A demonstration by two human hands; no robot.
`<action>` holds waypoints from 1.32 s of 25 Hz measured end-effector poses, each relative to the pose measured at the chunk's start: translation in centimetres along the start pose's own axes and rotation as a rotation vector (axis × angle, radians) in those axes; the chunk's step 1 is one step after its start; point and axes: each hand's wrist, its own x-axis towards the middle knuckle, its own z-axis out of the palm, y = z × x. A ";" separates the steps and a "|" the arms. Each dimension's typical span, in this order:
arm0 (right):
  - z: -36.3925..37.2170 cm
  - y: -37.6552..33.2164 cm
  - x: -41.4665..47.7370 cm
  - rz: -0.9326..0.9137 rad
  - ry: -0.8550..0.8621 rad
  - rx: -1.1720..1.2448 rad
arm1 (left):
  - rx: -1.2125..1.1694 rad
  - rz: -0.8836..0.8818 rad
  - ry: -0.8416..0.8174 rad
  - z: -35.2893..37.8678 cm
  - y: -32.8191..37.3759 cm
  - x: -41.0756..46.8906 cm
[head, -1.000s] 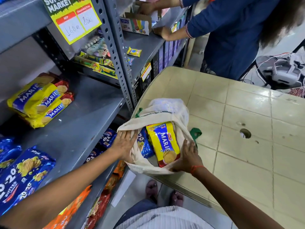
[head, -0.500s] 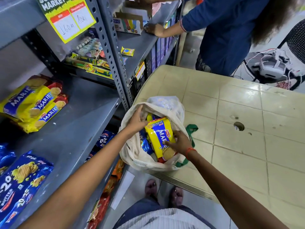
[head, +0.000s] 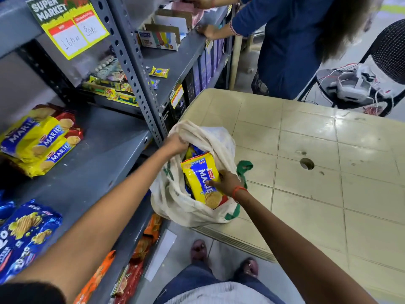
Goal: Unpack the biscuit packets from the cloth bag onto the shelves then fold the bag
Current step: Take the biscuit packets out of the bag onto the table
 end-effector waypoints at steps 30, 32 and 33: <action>-11.6 16.0 2.8 0.384 0.401 0.494 | -0.330 0.199 -0.373 21.5 13.9 -1.7; -11.0 15.5 2.4 0.386 0.382 0.408 | -0.406 0.184 -0.389 21.7 13.4 -1.5; -11.0 14.6 2.1 0.374 0.424 0.321 | -0.471 0.160 -0.368 21.1 13.1 -1.6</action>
